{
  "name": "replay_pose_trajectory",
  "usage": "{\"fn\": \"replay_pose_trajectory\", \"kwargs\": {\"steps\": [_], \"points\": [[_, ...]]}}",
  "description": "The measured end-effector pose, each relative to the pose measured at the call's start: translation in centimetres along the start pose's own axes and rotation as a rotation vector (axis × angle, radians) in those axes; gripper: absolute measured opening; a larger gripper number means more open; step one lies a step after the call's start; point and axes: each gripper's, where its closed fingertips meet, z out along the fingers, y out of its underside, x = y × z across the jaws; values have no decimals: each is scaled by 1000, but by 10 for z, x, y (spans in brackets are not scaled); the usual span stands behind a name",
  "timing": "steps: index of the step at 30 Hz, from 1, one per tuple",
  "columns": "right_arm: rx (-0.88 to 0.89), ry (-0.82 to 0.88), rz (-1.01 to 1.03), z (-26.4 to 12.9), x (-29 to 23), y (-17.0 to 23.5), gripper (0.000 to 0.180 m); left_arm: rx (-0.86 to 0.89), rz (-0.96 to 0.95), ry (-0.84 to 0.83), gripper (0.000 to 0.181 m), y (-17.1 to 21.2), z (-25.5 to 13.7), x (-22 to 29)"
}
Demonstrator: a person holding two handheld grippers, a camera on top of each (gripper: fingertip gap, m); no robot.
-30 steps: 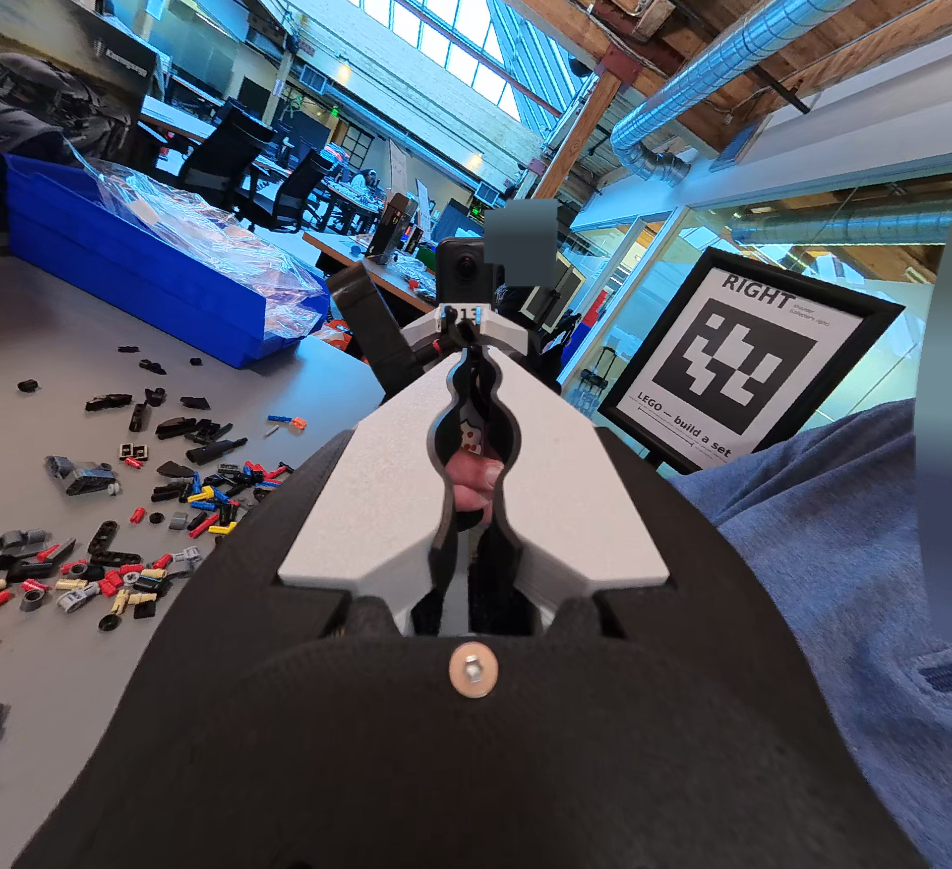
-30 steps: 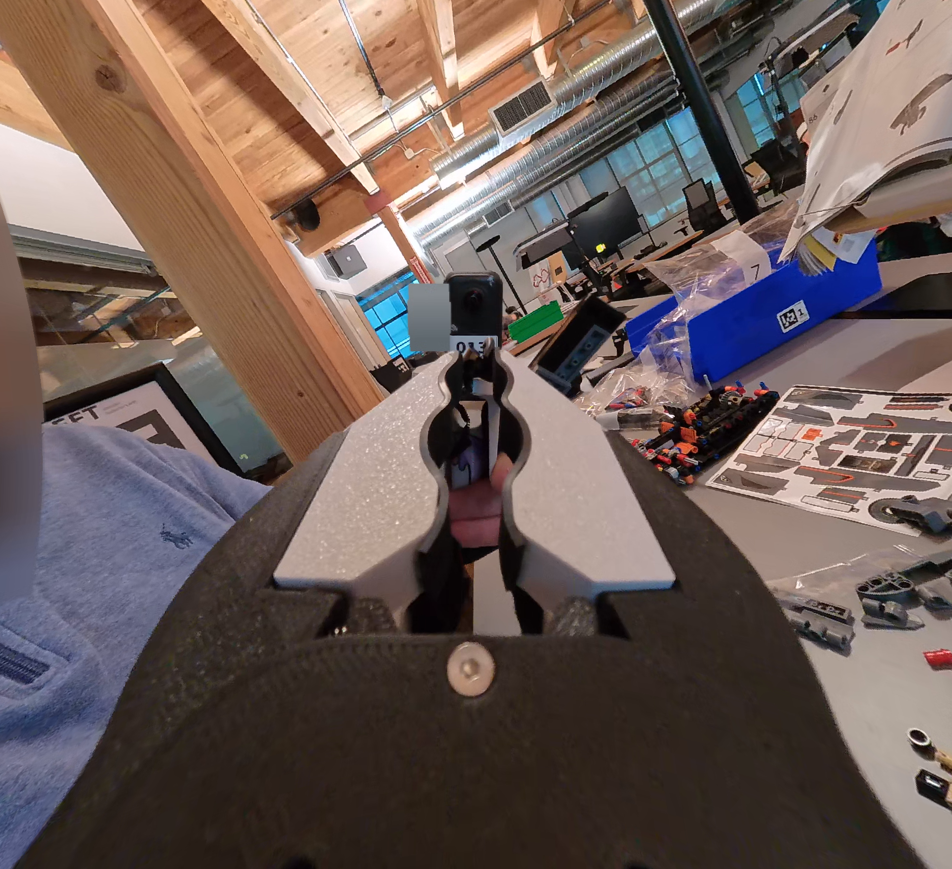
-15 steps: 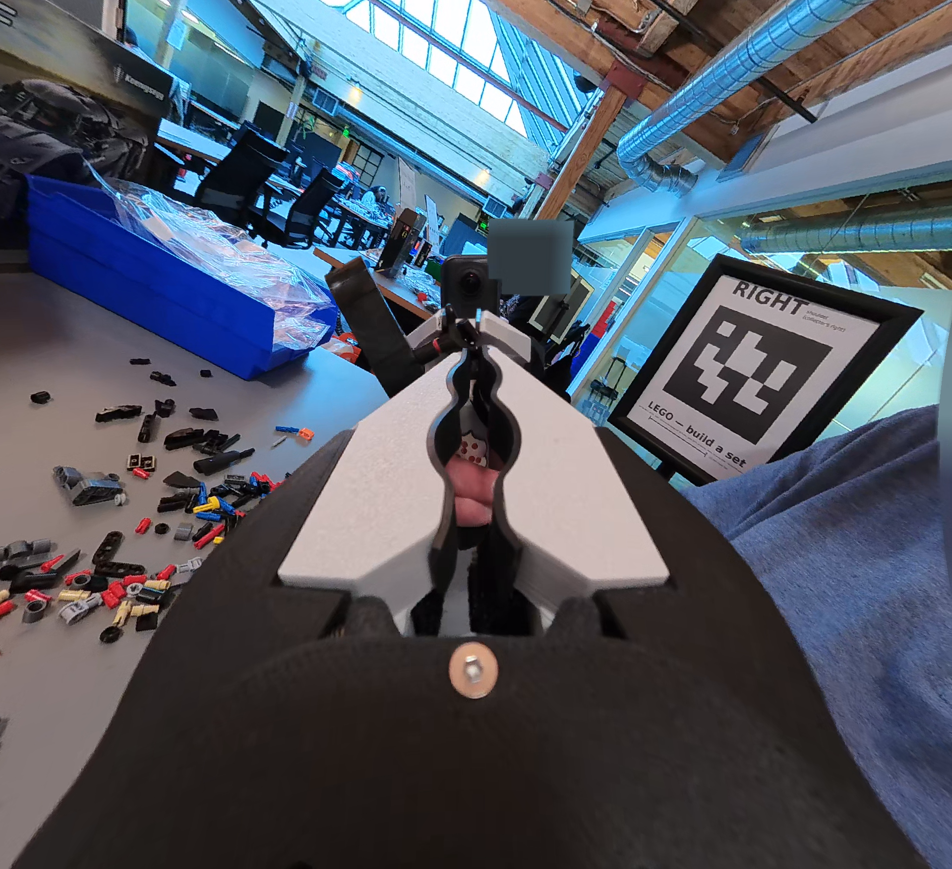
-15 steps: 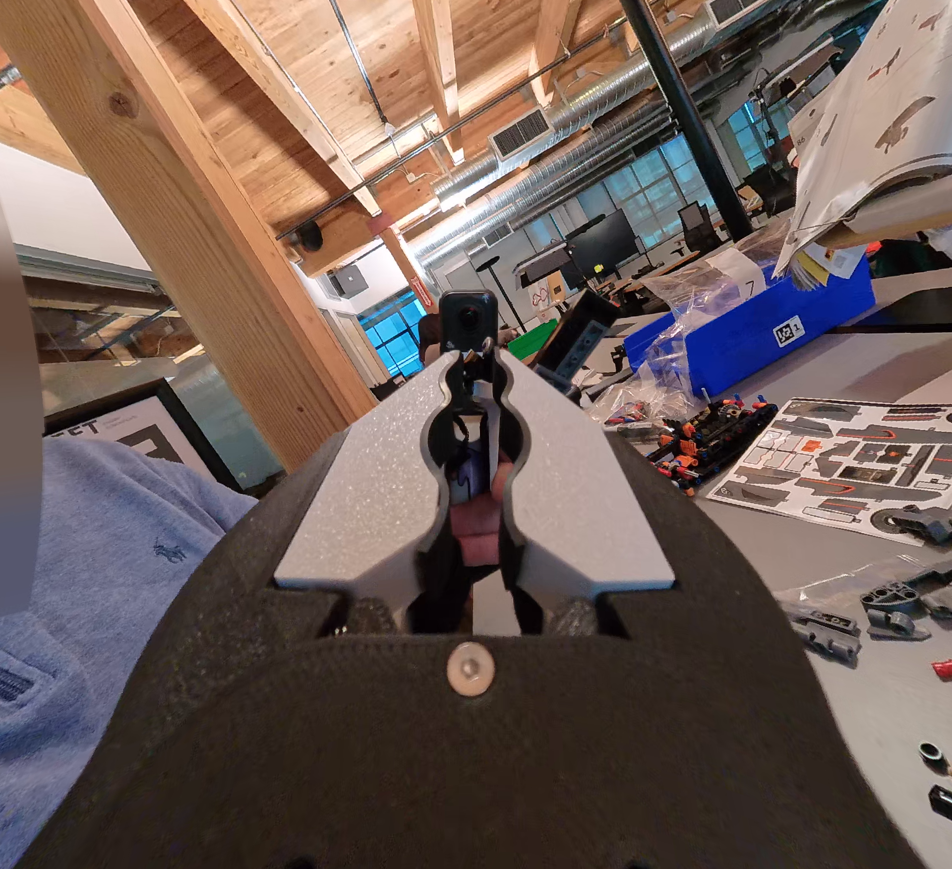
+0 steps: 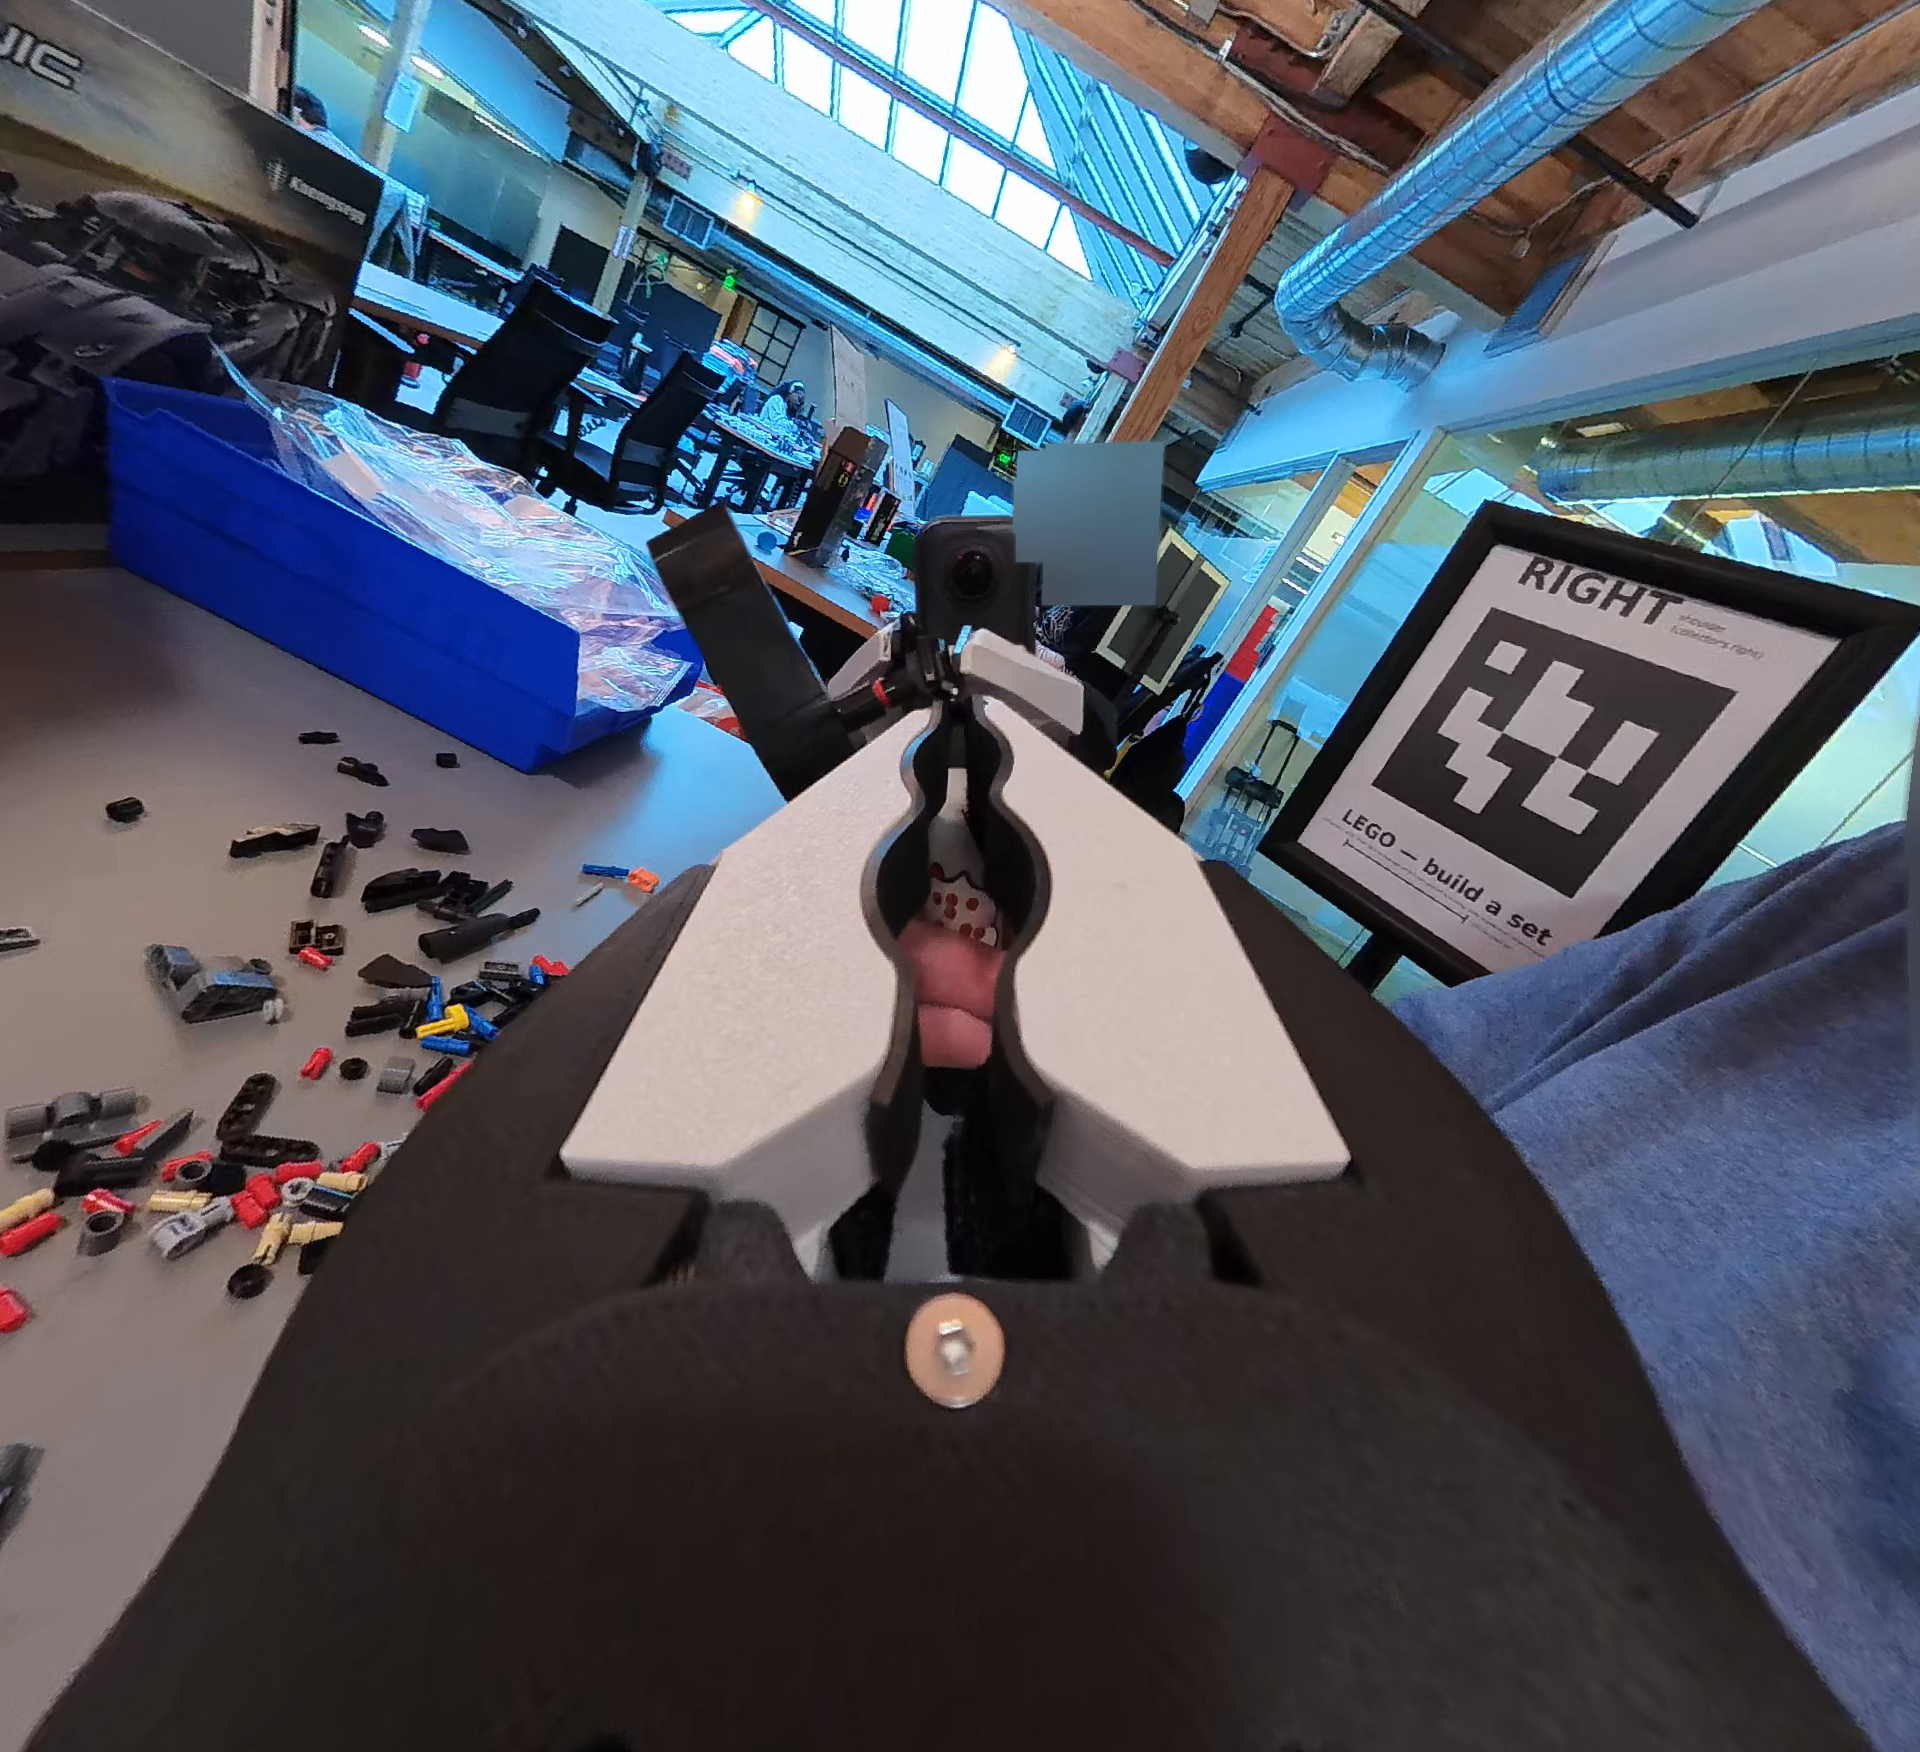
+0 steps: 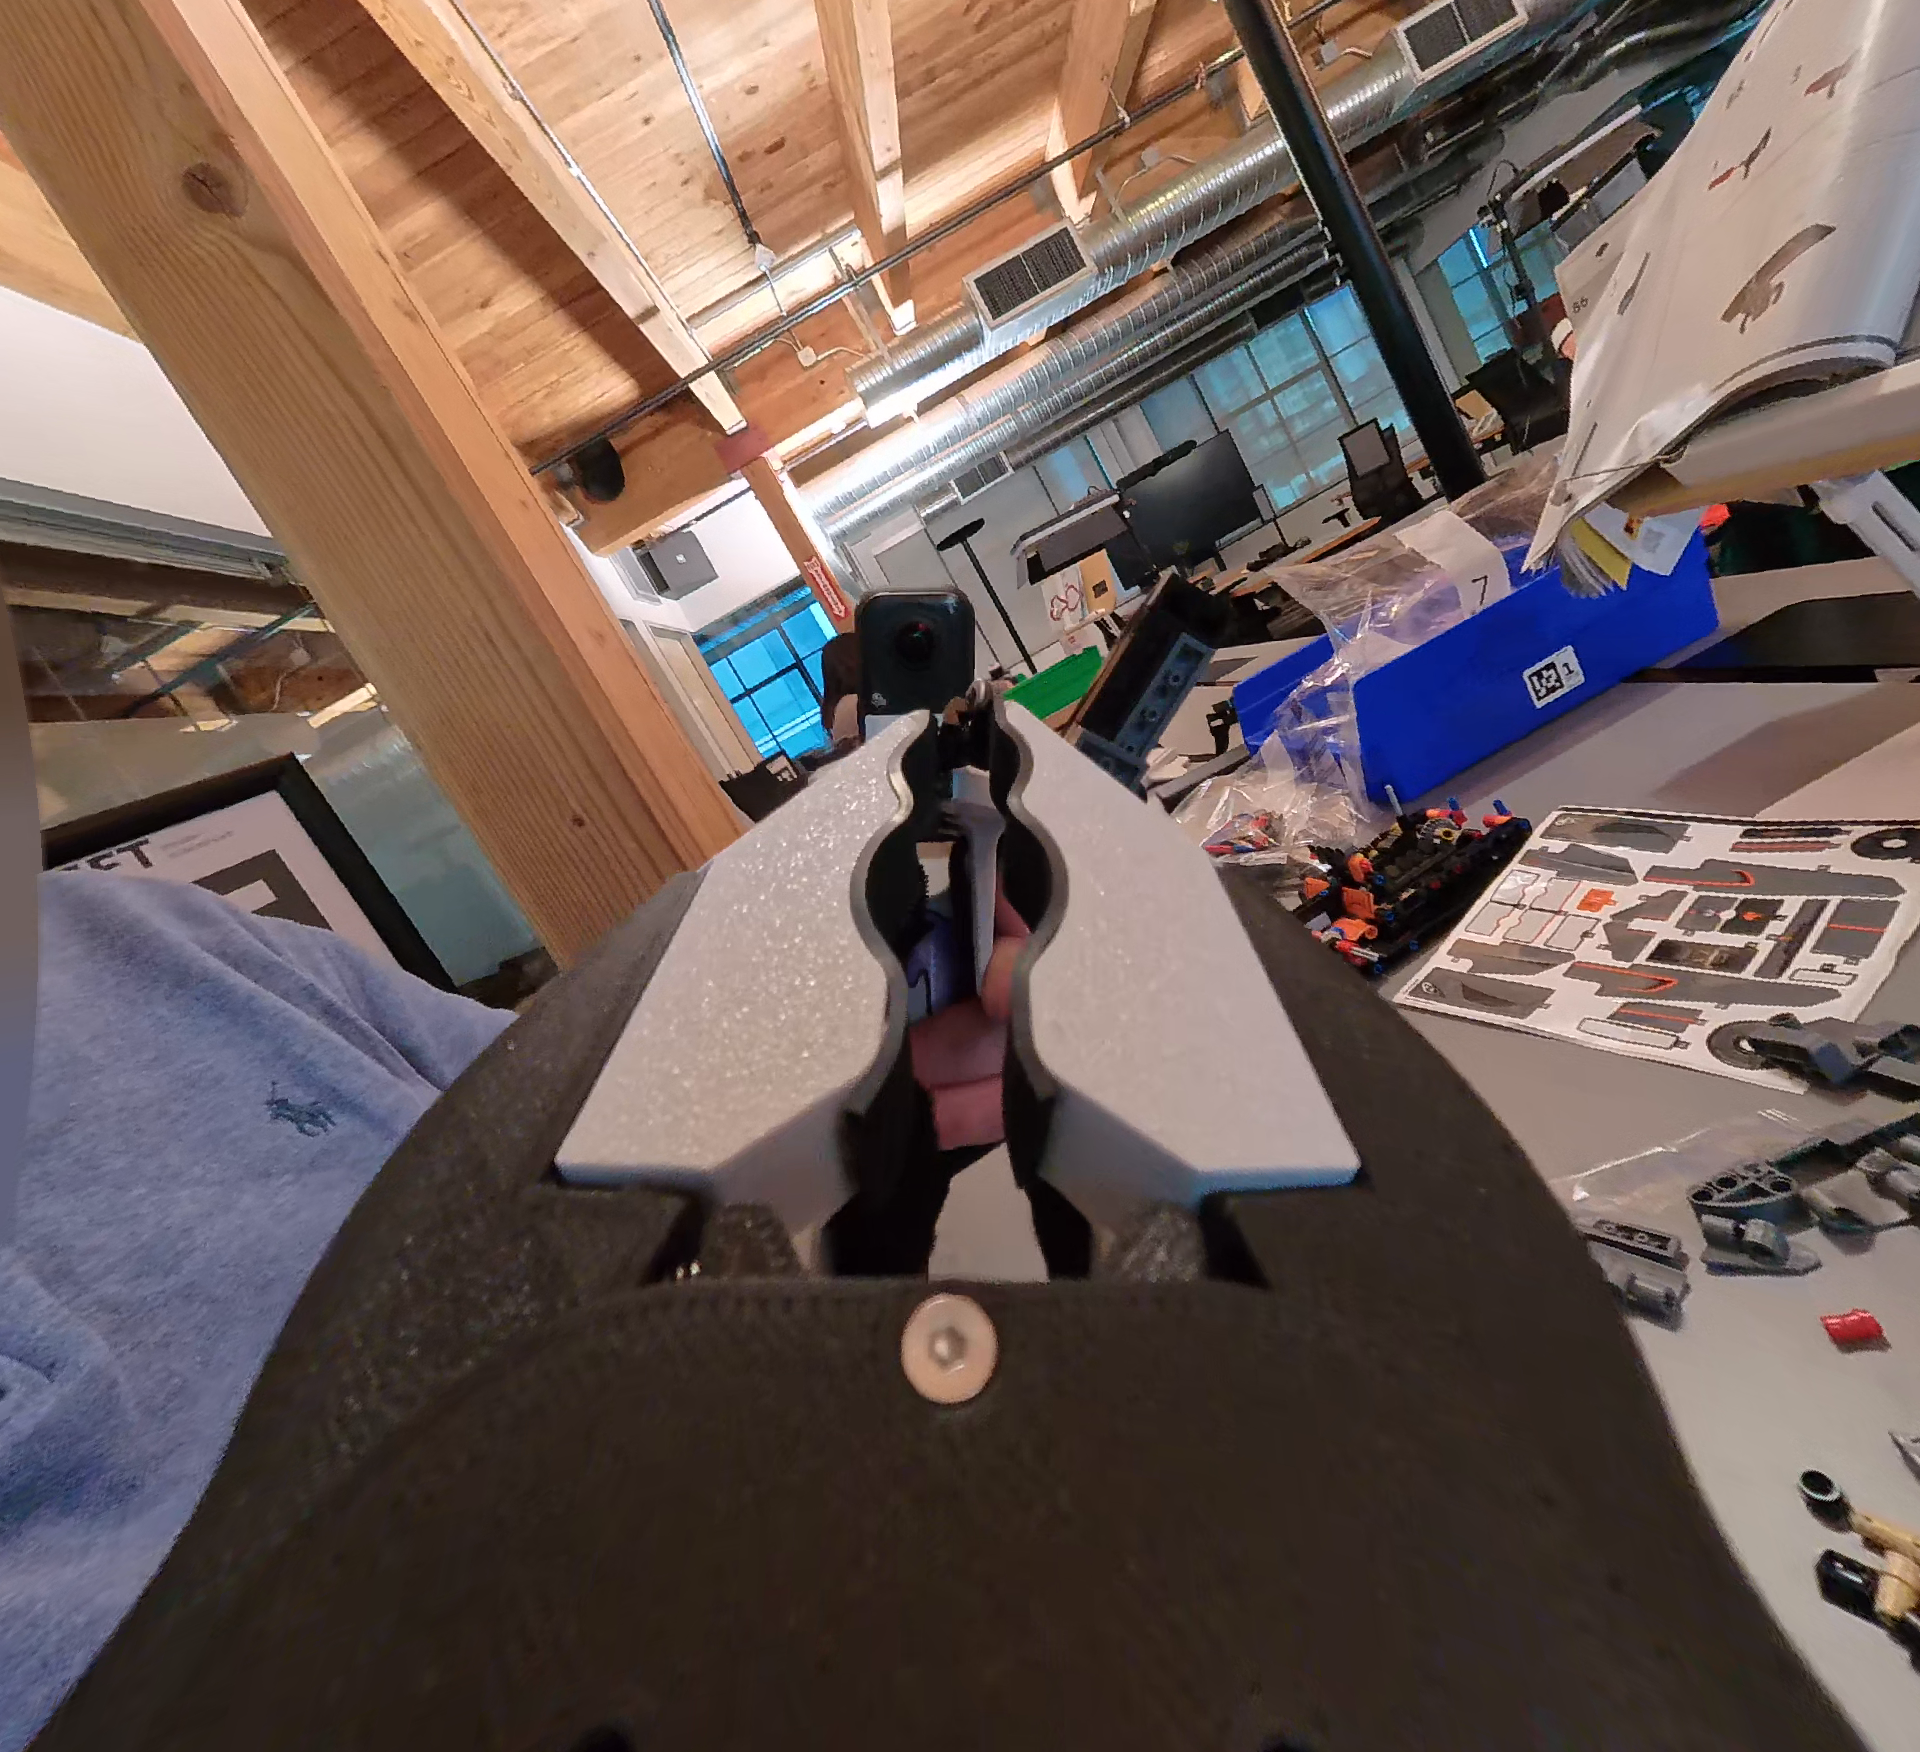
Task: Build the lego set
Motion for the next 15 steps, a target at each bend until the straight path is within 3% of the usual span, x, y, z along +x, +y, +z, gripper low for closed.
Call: {"fn": "replay_pose_trajectory", "kwargs": {"steps": [15], "points": [[-41,-16,-41,-2,-7,-2,7,-29,107,62,0,-2,-3,6]]}}
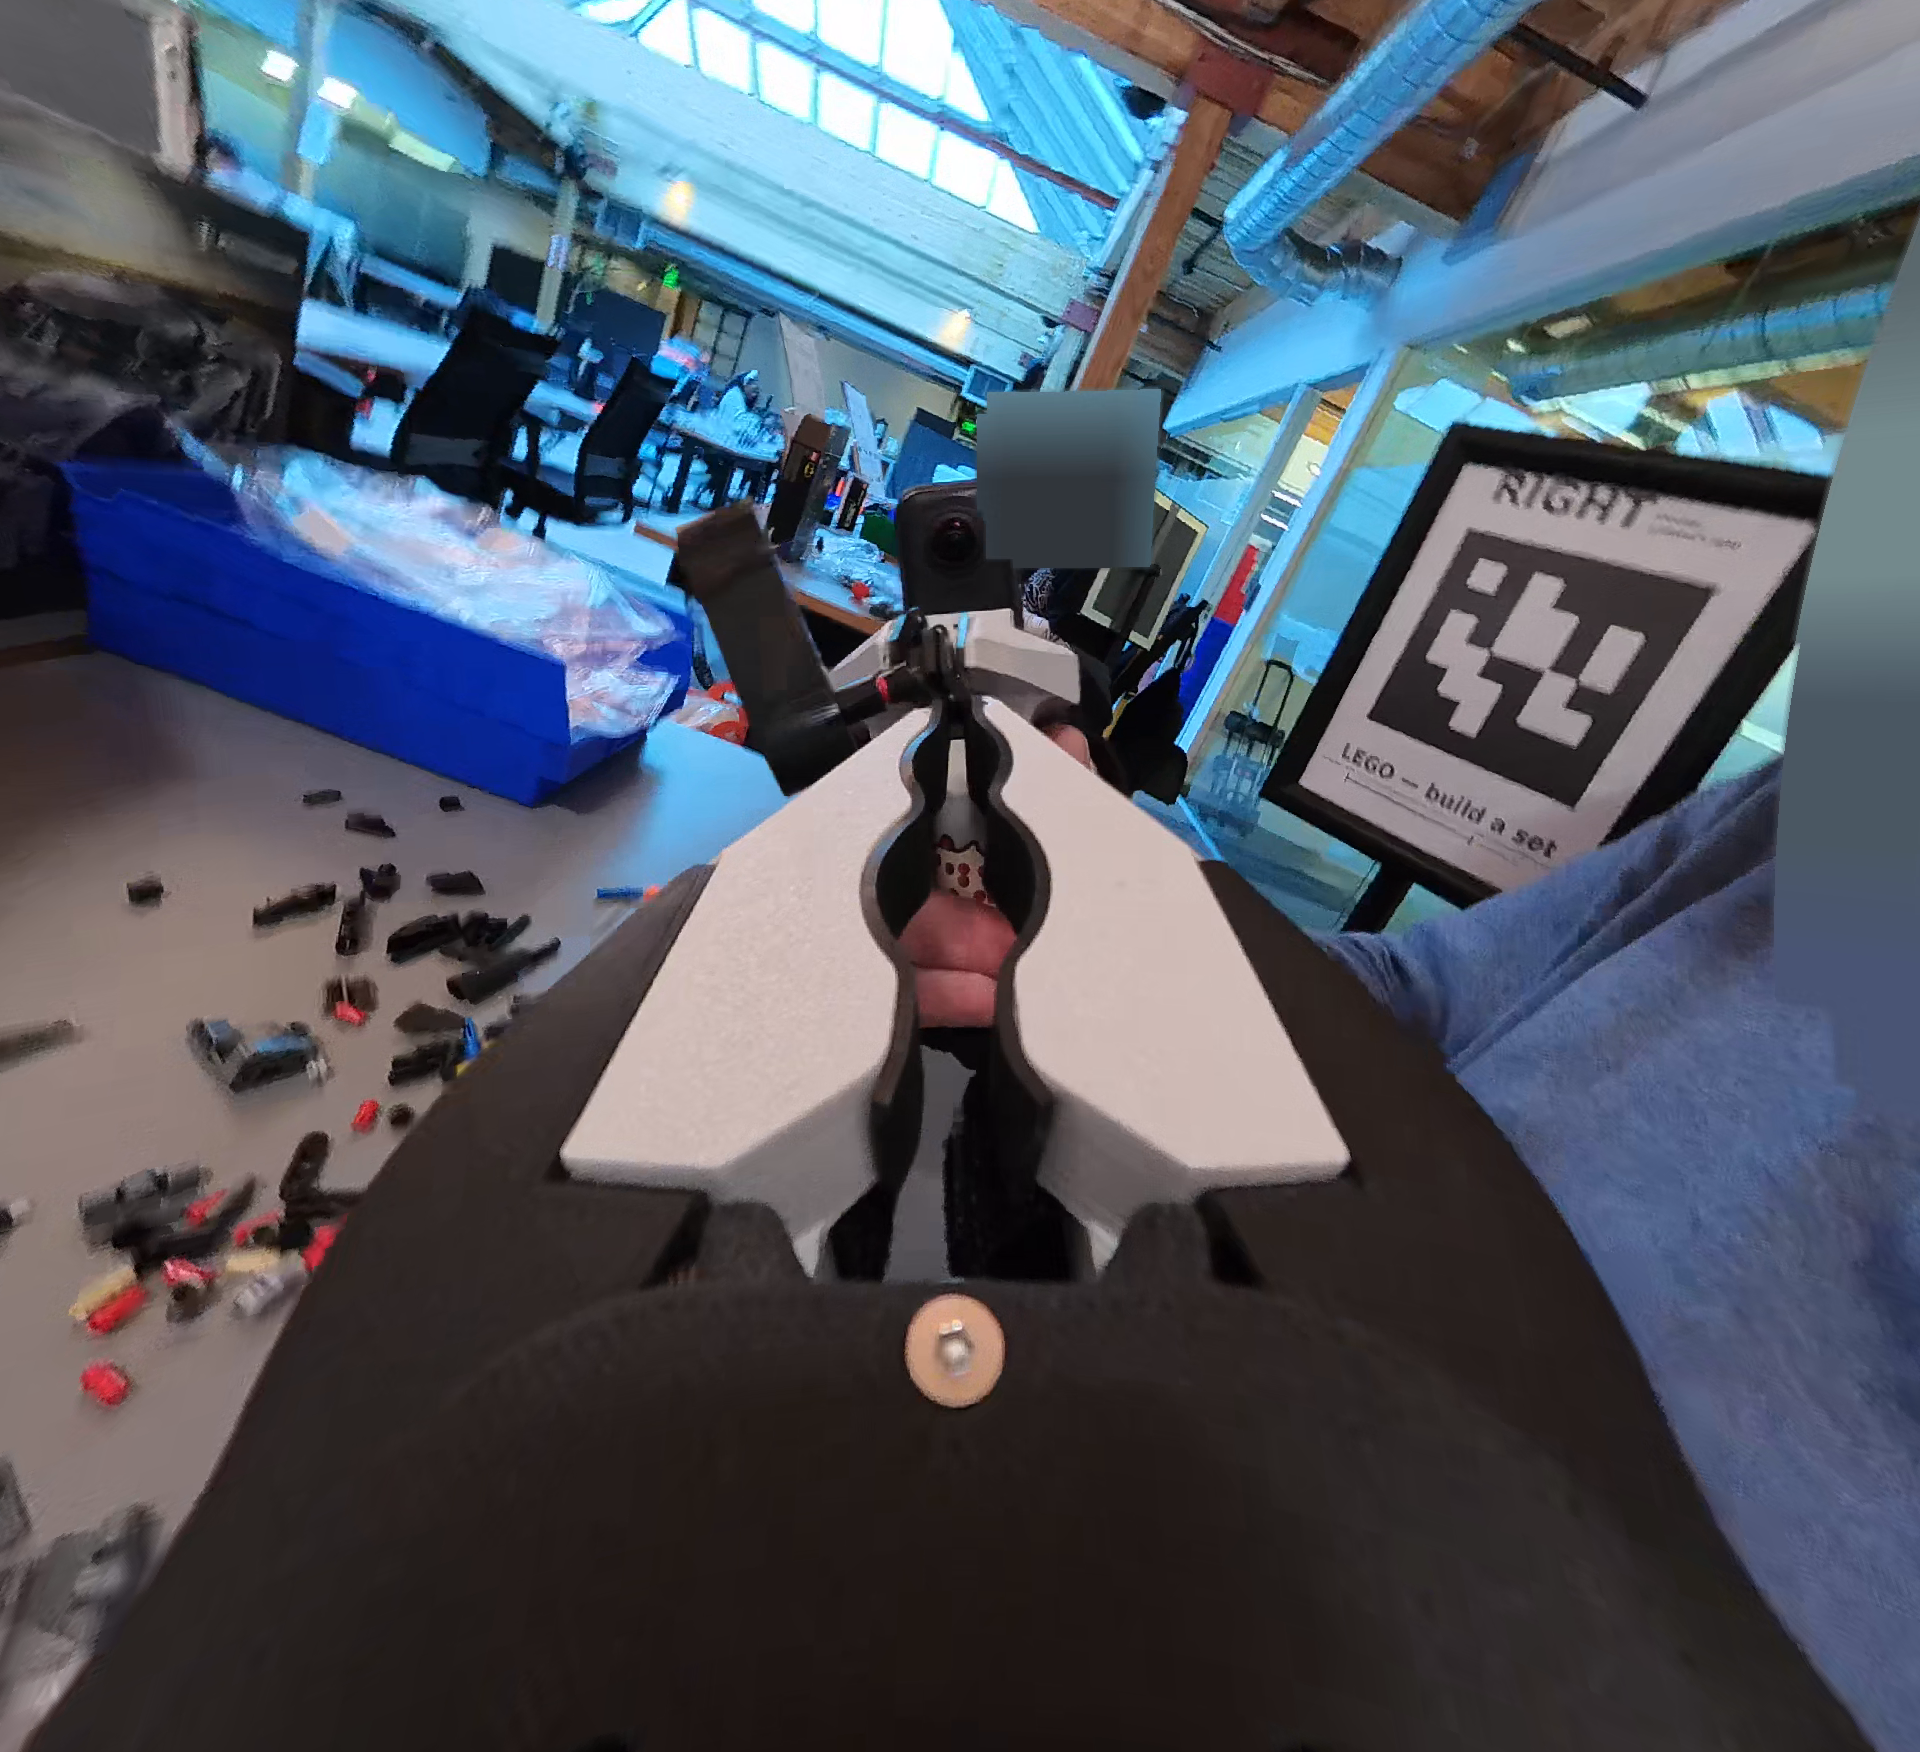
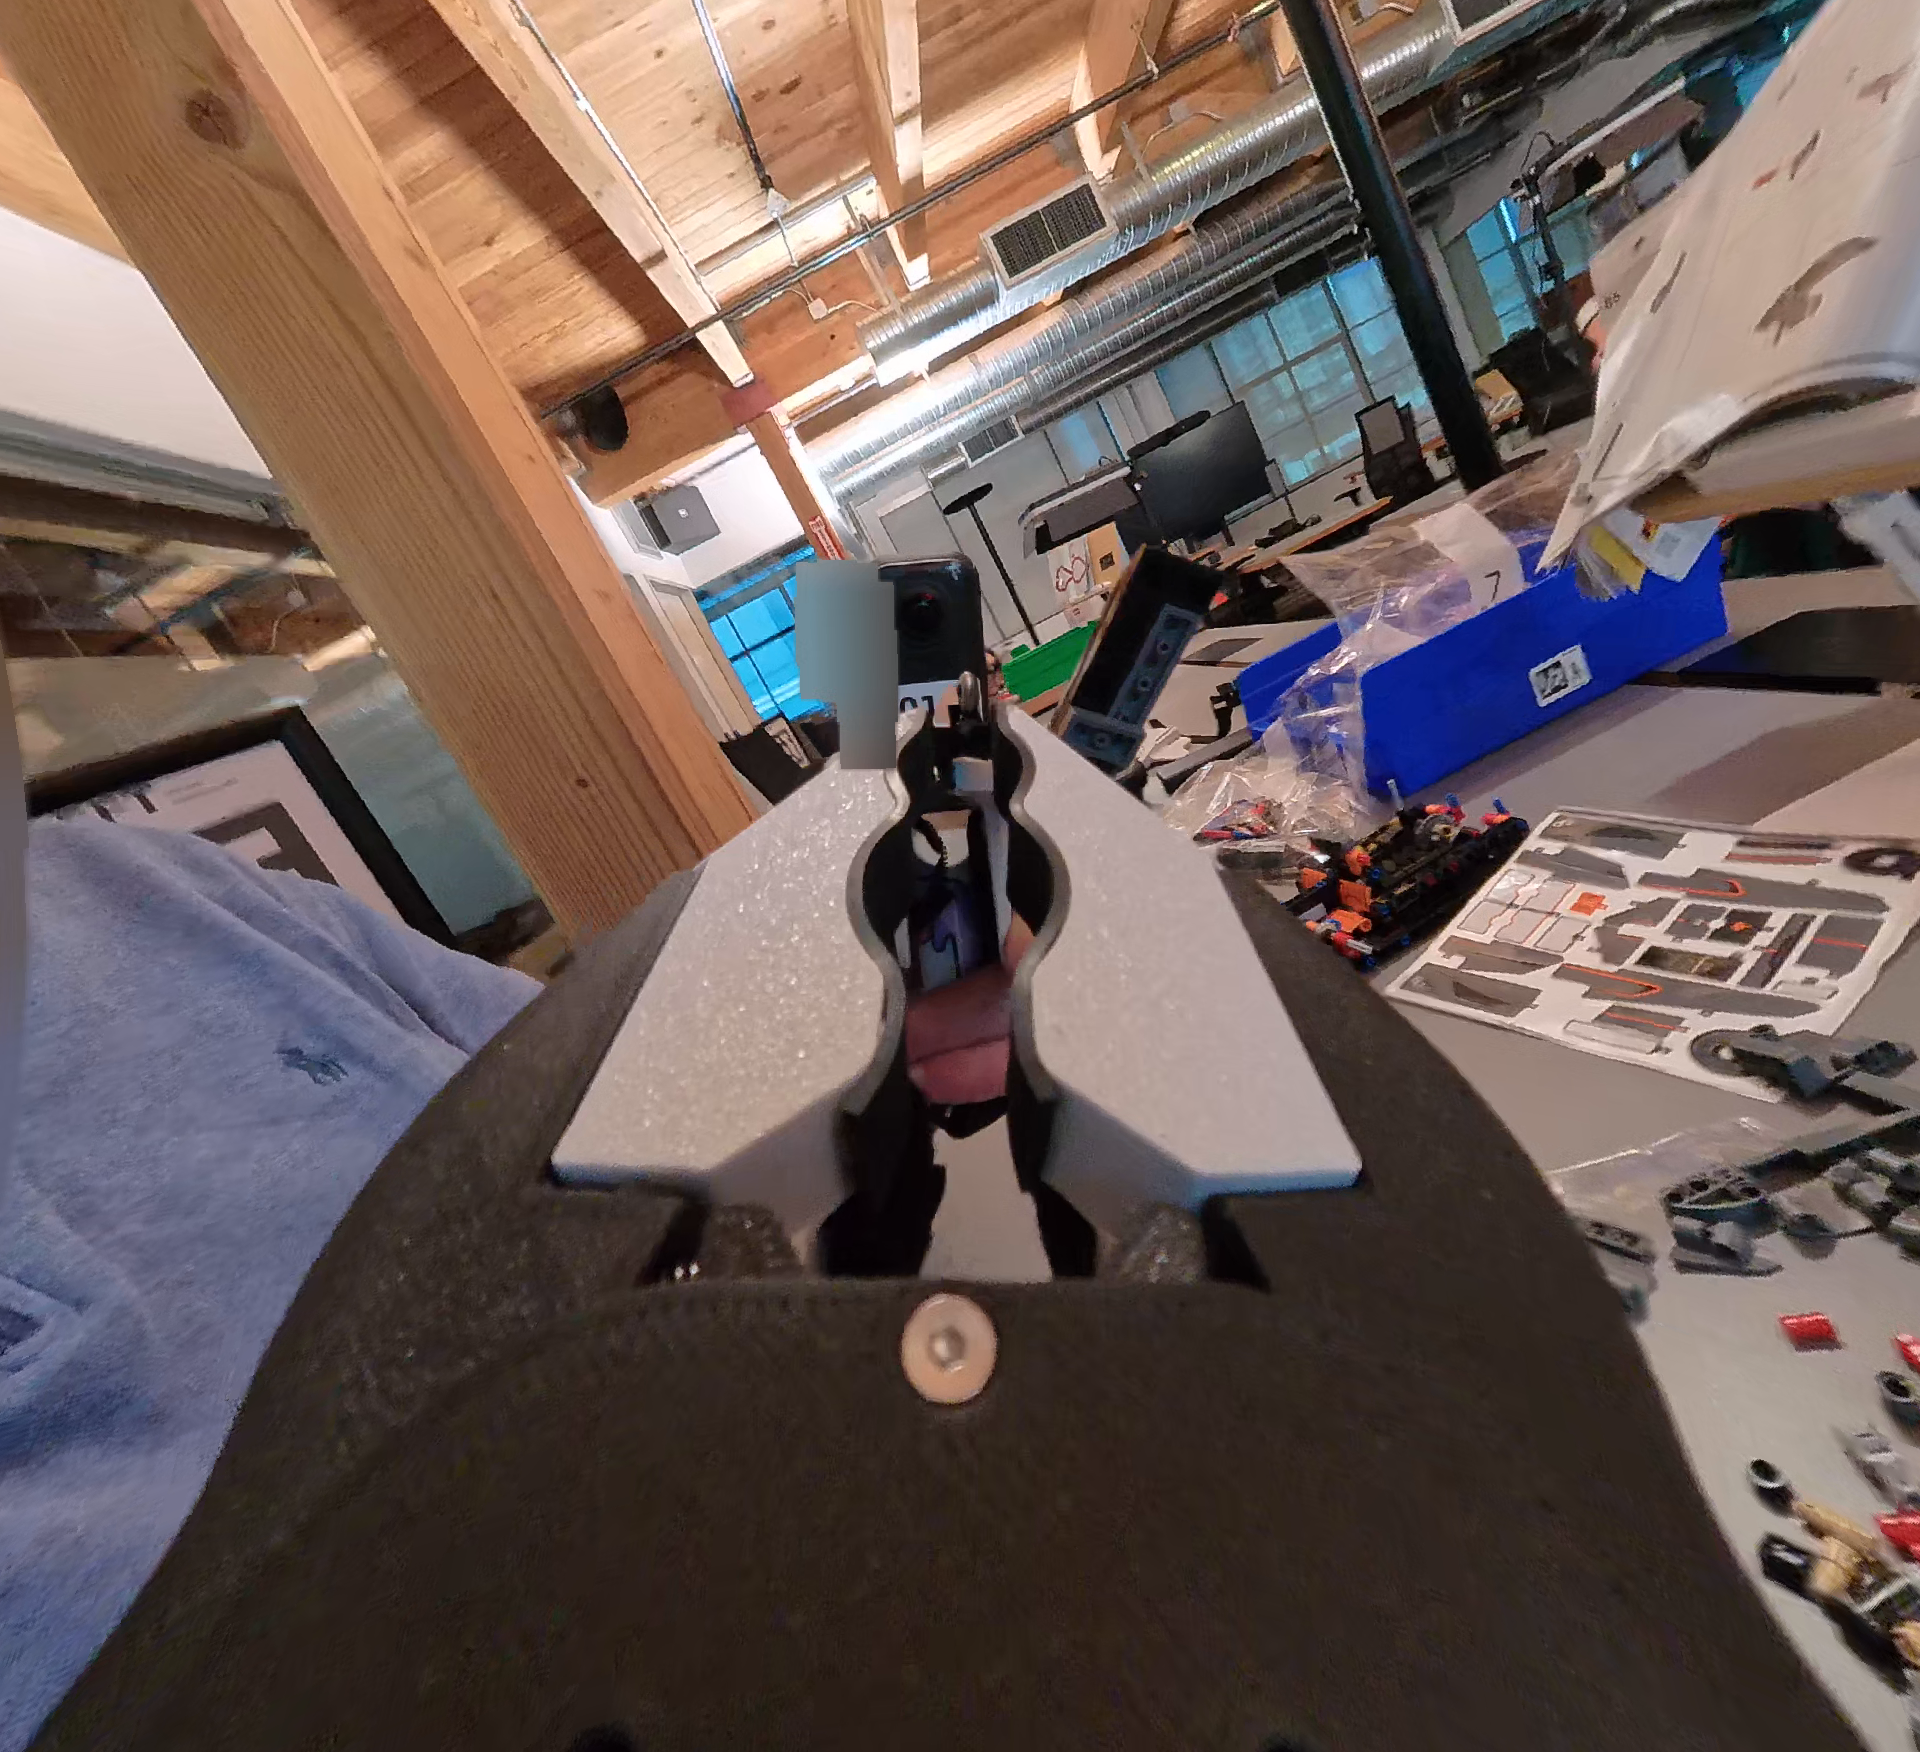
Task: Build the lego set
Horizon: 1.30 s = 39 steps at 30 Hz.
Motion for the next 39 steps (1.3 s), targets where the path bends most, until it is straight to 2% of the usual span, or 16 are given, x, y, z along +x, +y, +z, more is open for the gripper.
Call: {"fn": "replay_pose_trajectory", "kwargs": {"steps": [8,12,21,39], "points": [[-72,59,-333,5,-33,-6,4,76,197,174,0,-18,-3,33],[-62,65,-374,7,-42,-9,0,69,237,191,0,-21,1,38],[-55,116,-292,2,-23,-7,0,60,234,121,1,-14,3,20],[-90,243,-231,-4,5,3,0,-148,588,-102,1,5,3,-9]]}}
